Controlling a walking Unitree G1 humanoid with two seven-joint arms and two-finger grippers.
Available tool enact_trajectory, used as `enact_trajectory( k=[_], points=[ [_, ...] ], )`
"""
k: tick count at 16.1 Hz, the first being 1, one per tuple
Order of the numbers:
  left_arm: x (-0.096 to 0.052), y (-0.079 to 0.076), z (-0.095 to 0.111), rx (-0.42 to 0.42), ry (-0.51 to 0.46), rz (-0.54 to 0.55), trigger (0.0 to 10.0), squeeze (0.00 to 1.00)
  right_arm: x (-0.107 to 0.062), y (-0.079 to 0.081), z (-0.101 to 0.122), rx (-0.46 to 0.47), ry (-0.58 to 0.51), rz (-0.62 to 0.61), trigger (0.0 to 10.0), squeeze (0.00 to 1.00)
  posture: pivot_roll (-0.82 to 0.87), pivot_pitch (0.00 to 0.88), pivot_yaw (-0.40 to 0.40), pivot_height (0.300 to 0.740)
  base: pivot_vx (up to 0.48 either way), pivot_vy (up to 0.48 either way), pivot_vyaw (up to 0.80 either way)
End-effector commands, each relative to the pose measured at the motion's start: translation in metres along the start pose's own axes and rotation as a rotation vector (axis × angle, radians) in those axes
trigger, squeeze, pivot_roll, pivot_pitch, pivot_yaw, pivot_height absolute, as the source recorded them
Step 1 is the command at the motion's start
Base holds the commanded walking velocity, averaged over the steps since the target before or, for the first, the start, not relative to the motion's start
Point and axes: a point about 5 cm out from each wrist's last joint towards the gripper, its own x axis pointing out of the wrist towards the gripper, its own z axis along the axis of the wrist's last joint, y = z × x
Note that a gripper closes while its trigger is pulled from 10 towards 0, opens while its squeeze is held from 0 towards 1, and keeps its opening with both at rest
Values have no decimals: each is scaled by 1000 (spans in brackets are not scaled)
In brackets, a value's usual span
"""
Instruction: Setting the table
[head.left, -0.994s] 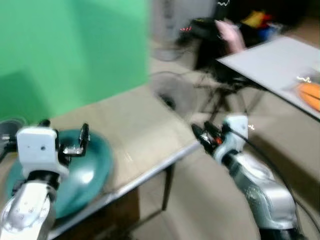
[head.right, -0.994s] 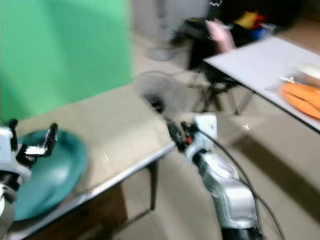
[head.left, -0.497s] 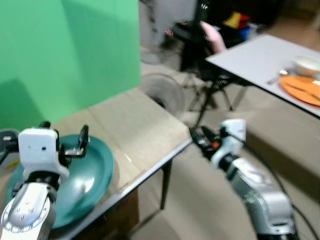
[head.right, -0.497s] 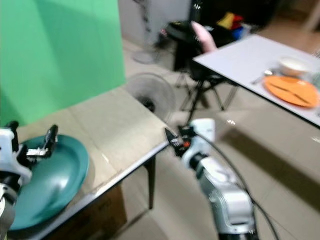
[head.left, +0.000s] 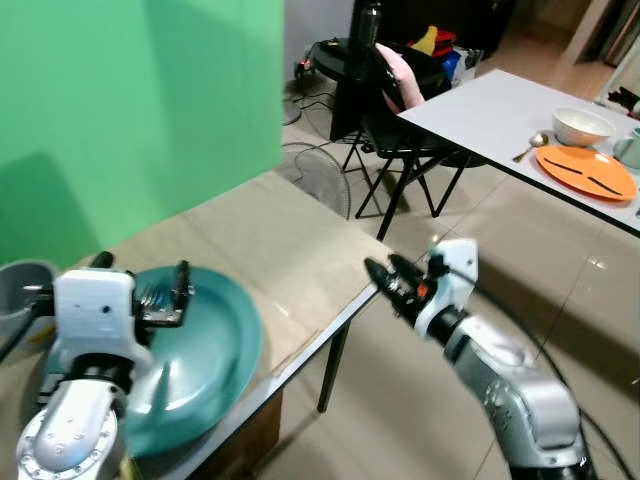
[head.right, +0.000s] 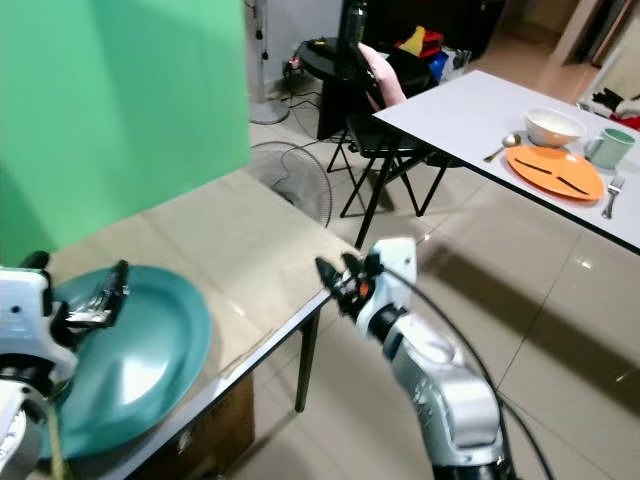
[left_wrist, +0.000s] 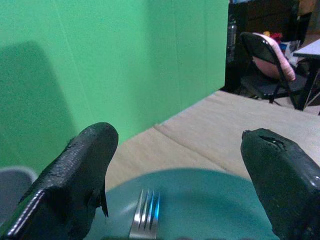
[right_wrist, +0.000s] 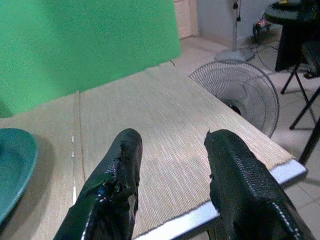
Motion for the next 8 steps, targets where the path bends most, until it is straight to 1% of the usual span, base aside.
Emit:
enact_trajectory(
  k=[1,3,6,7,8],
  points=[
    [-3,-4,5,3,-22,-6,10000,0,-3,-5,-2,0,13,-19,10000,0,34,0,-27,740,0,-480,0],
    [-5,-5,5,0,-18,-3,10000,0,-2,-4,-1,-1,18,-6,10000,0,37,0,-34,740,0,-480,0],
    [-8,-4,5,4,-9,16,10000,0,0,-1,0,-10,28,48,10000,0,42,1,-39,740,0,-480,0],
    [-9,-3,5,7,-8,23,10000,0,0,0,0,-55,44,75,10000,0,45,1,-41,740,0,-480,0],
    [-10,-2,3,-50,4,42,10000,0,1,5,0,-66,52,117,10000,0,47,2,-44,740,0,364,800]
  ],
)
